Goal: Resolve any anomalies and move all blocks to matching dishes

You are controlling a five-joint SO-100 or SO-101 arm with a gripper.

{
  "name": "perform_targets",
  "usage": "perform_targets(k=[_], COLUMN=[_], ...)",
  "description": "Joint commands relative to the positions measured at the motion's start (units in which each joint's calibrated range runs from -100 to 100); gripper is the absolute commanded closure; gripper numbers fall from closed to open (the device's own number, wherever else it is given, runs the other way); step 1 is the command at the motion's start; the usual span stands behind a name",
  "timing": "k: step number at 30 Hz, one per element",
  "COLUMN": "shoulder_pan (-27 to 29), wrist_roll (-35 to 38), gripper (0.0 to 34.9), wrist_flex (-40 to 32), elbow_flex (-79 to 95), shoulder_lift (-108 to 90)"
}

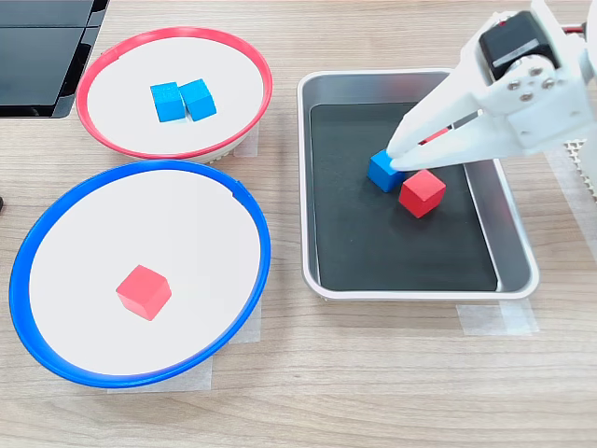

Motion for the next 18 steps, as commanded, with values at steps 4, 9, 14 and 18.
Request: perform_targets(k=[4,9,14,18], shoulder_pan=[1.4,3.4,5.7,7.1], wrist_roll=[9.0,19.0,26.2,30.8], gripper=[34.6,27.5,21.5,17.8], wrist_flex=[5.6,11.2,13.1,12.0], elbow_flex=[-14.0,-29.9,-42.0,-44.8], shoulder_lift=[16.0,32.6,54.1,63.6])
